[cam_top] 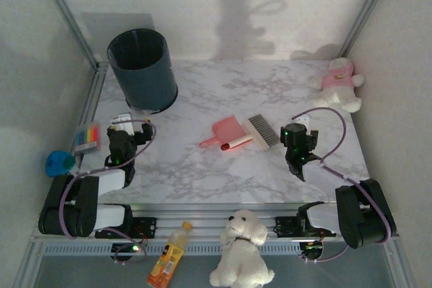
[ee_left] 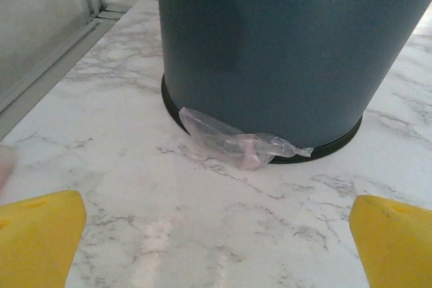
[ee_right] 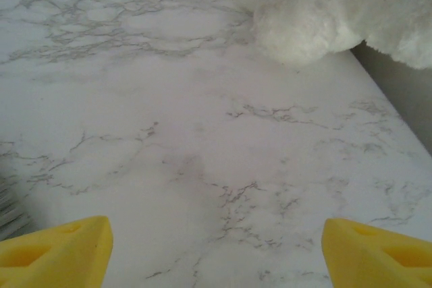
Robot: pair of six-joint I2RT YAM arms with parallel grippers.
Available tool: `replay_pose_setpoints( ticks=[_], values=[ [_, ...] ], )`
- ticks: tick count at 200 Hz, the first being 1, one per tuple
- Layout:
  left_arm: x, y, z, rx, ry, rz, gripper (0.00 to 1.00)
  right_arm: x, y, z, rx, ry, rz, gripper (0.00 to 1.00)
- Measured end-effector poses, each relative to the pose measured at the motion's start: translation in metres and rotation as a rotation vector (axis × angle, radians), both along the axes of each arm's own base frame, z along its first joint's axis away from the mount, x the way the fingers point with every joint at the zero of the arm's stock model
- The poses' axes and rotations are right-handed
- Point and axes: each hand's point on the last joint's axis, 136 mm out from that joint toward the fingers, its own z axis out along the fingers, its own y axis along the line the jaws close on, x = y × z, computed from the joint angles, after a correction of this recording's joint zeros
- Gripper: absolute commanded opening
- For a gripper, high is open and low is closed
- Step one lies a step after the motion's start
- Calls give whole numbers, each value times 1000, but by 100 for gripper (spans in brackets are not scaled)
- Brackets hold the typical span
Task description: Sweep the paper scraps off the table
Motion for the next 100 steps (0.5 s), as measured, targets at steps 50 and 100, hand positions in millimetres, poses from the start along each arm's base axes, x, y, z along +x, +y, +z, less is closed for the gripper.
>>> replay_pose_setpoints(
  ticks=[50,100],
  values=[
    [8,3,2,-25,-39,-47,99,9,-3,2,82,-74,57,82],
    [15,7,2,-40,-88,-67,100,26,-3,4,144,-132,110,82]
  ],
)
